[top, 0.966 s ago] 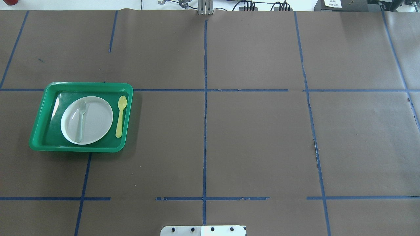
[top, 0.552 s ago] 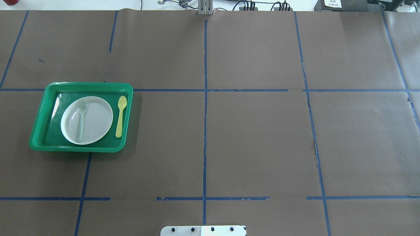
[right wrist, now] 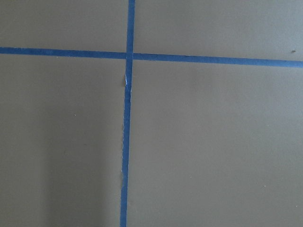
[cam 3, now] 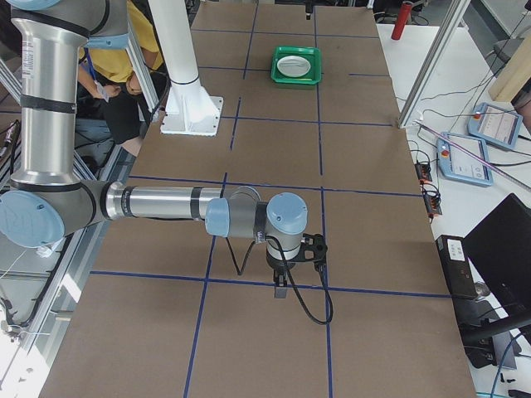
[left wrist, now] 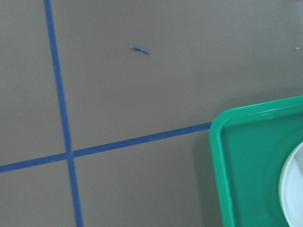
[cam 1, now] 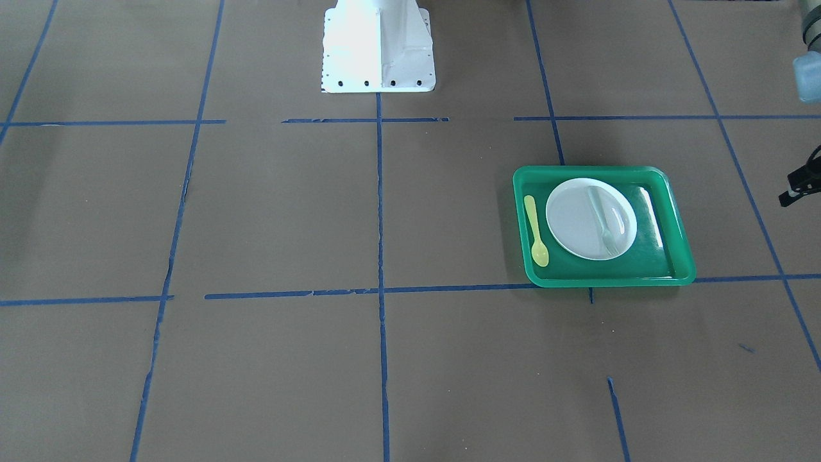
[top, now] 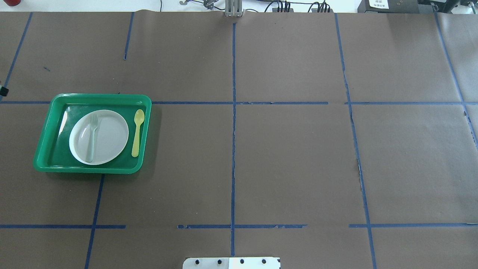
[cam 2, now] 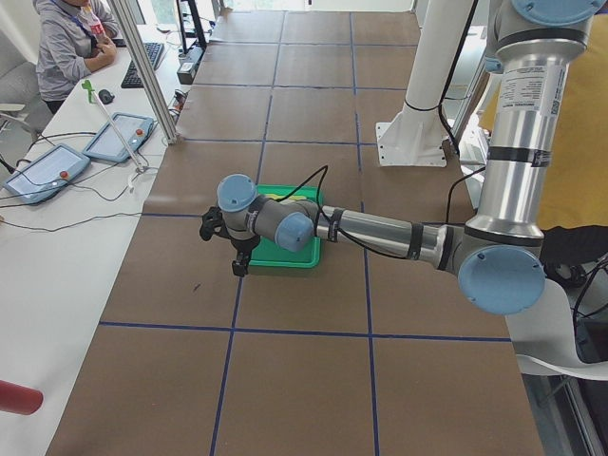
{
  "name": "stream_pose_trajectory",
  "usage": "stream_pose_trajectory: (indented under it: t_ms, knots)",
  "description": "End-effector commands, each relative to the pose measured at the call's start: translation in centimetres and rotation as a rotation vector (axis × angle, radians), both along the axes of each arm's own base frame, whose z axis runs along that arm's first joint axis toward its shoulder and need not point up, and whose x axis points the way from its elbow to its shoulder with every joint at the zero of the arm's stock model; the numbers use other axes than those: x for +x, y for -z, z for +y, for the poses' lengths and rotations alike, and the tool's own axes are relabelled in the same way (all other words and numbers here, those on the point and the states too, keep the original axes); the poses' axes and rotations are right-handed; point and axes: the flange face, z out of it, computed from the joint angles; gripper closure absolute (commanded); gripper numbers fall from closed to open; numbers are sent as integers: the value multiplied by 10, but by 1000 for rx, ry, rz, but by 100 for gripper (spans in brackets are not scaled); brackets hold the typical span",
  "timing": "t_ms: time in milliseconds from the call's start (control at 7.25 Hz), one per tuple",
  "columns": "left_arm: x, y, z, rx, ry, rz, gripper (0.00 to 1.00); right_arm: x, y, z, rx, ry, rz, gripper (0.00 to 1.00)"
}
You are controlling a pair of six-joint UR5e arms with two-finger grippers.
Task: Place fork
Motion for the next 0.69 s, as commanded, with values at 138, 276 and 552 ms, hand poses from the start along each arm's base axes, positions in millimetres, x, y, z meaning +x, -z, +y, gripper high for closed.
stream_pose_trajectory:
  t_ms: [138, 276, 552]
  knots:
    - [142, 62, 0, -109, 15, 27, 2, 0, 0, 0, -1, -1, 0, 0]
    - [185, 68, 6, -133, 8, 6, 4, 0, 0, 0, 0, 0, 0, 0]
    - [208, 53, 12, -187, 9, -22, 12, 0, 0, 0, 0, 0, 0, 0]
